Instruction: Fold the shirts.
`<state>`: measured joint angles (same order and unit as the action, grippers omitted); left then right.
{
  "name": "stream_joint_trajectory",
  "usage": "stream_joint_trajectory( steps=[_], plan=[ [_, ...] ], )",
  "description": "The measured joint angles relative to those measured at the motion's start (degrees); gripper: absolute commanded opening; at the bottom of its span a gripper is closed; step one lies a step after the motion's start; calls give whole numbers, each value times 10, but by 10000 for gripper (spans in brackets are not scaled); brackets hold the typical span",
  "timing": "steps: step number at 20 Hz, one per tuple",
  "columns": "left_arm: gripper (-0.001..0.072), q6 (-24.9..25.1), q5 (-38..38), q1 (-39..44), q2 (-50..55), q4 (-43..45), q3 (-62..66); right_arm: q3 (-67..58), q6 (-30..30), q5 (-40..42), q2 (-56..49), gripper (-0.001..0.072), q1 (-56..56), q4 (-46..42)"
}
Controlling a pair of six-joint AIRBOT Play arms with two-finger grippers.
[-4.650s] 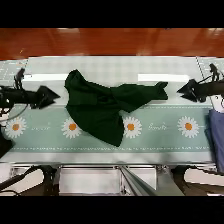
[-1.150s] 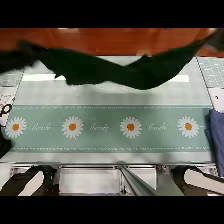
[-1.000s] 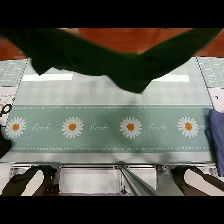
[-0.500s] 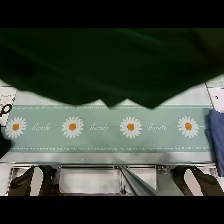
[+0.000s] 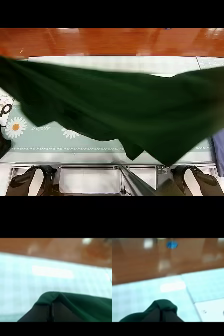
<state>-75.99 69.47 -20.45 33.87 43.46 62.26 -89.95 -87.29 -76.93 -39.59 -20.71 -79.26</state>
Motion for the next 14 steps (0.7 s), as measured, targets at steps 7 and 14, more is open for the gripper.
stream_joint_trajectory(
  steps=[7,14],
  plan=[
    [20,46,-144,123,193,1,-139,76,53,96,-263,20,0,110],
    [20,61,-230,148,387,2,-97,27,59,132,-513,412,2,258]
  ],
)
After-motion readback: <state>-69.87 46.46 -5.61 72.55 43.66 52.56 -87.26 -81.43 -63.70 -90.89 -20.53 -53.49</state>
